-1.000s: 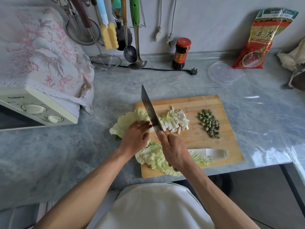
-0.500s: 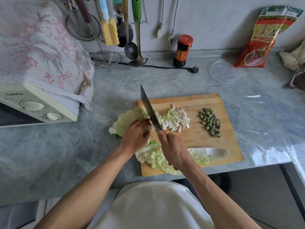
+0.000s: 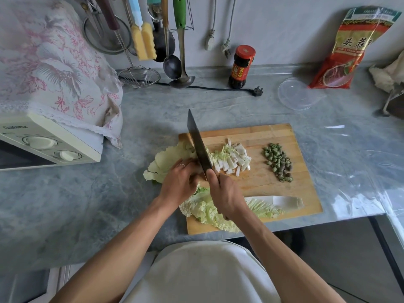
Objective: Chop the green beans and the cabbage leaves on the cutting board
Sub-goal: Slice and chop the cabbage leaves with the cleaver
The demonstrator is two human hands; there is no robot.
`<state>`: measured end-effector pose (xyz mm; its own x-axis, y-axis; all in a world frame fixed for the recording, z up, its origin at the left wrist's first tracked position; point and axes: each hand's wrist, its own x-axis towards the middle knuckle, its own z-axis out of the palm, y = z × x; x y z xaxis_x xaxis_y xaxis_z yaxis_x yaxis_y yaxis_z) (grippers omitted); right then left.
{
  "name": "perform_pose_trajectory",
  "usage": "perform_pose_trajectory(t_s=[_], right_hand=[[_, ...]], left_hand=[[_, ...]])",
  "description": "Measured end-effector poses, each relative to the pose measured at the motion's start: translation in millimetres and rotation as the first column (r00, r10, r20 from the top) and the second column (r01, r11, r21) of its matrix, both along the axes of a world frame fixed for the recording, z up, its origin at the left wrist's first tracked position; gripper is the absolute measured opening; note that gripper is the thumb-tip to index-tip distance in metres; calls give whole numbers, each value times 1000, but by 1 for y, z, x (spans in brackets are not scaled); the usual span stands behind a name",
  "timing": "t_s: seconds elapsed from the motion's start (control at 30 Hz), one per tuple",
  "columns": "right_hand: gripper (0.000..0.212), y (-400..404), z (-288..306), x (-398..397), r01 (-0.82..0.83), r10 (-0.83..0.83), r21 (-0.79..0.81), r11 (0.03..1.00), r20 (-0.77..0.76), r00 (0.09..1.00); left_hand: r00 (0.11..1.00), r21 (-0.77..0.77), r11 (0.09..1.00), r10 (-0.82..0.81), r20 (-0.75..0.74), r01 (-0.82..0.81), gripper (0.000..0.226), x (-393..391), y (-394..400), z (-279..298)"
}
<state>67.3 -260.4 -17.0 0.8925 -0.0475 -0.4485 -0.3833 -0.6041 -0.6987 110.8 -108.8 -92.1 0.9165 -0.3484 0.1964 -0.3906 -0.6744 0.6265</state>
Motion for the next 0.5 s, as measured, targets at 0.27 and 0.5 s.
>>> perform_pose_trajectory(t_s=[0.27, 0.5], right_hand=[[50, -9, -1, -6, 233, -219, 355, 905, -81, 972], [52, -18, 10, -10, 225, -216, 298, 928, -63, 974]], left_hand=[[998, 21, 999, 38, -58, -37, 30, -3, 3, 0], [999, 44, 999, 25, -43, -23, 32, -1, 4, 1]])
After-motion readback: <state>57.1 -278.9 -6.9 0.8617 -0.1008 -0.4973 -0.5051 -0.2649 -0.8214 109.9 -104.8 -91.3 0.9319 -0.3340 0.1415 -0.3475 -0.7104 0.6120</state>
